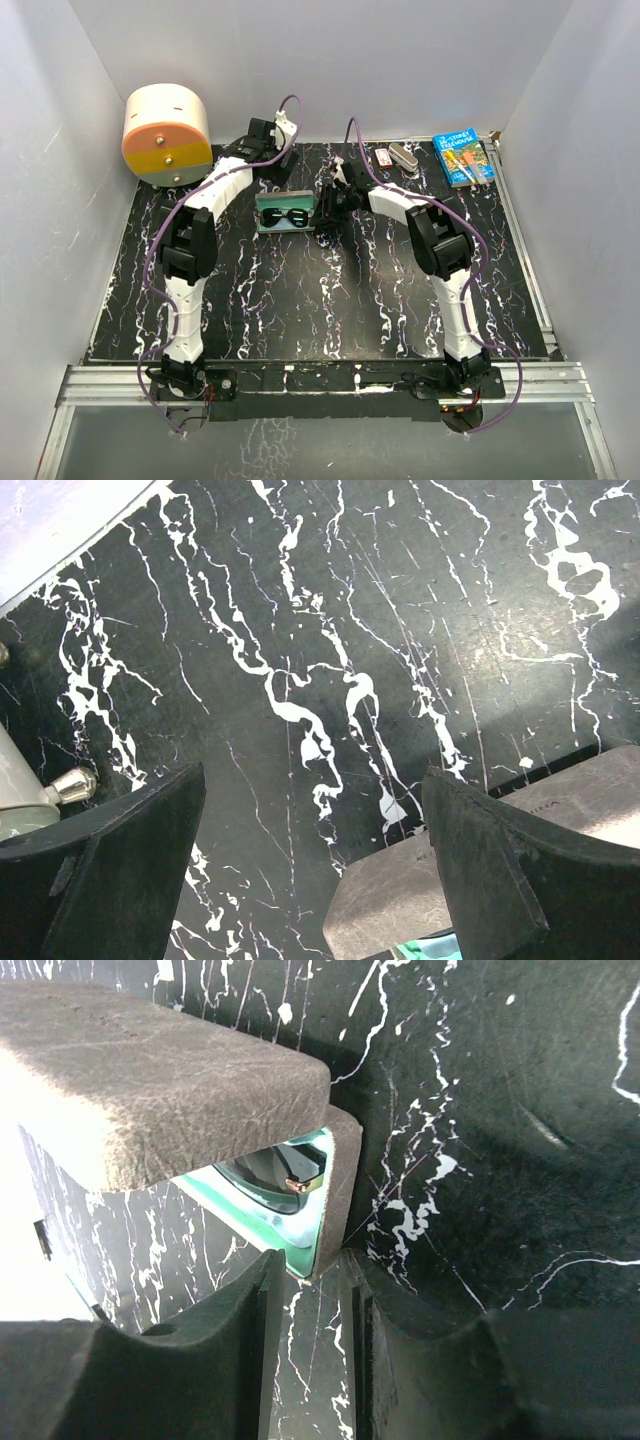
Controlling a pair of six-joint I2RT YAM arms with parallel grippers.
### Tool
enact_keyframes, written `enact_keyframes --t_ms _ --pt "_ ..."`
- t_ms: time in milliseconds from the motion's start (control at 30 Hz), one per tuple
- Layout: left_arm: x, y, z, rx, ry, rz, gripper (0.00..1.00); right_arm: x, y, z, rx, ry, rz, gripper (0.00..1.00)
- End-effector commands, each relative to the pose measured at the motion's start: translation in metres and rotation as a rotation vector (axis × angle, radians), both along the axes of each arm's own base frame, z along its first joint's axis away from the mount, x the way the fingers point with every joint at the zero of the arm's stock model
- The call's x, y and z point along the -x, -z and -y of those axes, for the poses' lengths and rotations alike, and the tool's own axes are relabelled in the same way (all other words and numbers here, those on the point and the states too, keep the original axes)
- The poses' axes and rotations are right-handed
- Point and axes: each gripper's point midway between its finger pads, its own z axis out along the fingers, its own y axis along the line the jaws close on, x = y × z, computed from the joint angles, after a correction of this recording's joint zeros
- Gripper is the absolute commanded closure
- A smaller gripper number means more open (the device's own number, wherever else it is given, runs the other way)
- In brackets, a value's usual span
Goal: Organize the sunglasses
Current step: Adjust the sunglasses case at the center of the board, then close the sunglasses case at the center of the board.
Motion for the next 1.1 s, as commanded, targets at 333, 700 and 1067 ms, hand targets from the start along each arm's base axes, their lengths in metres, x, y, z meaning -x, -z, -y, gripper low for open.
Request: enact_keyframes --t_ms 333,700,1067 --pt "0.025 -0.013 0.016 0.031 0.039 -0.019 0.13 -0.018 -0.002 0.0 0.067 0.041 0.028 0.78" --pt "0.037 -0.008 0.021 0.072 0.049 -0.053 0.13 -0.019 -0.001 -0.008 0.08 0.038 0.028 0.92" --pt "0.059 0.005 0.035 0.082 0.076 -0.11 0.15 -0.017 0.006 -0.004 0.104 0.085 -0.006 0.92"
